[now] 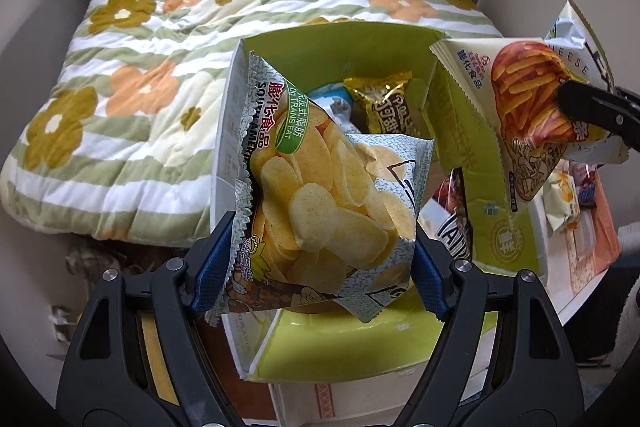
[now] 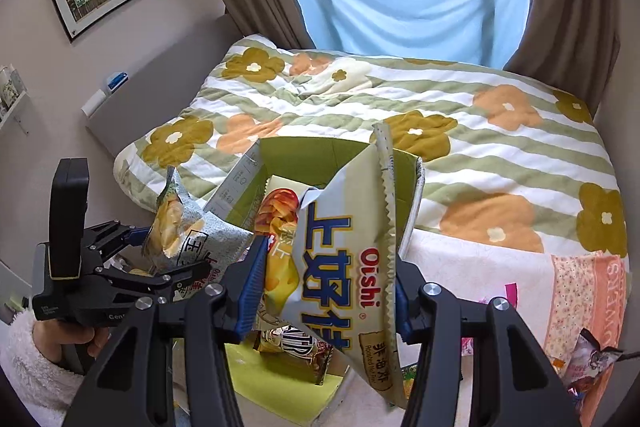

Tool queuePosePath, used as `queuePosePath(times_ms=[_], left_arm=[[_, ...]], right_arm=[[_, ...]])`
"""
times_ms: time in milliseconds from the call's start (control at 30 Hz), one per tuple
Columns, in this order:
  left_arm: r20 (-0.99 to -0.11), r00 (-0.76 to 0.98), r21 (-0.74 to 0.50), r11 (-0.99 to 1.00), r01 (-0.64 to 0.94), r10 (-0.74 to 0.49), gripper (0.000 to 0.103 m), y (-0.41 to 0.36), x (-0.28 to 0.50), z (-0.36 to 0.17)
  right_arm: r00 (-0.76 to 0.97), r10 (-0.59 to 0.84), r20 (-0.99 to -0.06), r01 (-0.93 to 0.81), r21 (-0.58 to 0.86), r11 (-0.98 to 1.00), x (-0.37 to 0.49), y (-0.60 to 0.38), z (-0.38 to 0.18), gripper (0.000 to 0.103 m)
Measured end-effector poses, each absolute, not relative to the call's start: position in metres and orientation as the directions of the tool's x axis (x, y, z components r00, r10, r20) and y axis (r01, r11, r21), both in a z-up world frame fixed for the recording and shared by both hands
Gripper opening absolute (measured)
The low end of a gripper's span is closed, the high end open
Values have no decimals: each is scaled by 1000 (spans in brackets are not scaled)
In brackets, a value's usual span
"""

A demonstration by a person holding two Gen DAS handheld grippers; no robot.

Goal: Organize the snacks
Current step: 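Open the left tool over the box while the right tool releases the Oishi bag there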

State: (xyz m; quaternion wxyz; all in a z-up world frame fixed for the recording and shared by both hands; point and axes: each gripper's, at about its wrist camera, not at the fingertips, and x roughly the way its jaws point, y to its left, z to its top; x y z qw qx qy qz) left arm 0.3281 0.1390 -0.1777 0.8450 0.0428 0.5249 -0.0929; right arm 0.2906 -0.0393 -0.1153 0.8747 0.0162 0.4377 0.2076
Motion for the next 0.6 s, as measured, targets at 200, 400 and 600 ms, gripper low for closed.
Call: queuePosePath(times_ms=[200,400,600], left_arm=[[-895,418,-50,968,245,-153,86,141,323,-186],[-896,430,-17,977,214,-110,101,146,317,-187],[-885,440,-97,984,149,-154,101,161,310,-184]], right_arm=[[513,344,-787,-331,188,925,292,-28,-126,49],[502,346,-792,-311,208,927,302,-30,-134,49],[483,346,-804,-319,207,925,307,-24,-143,51]])
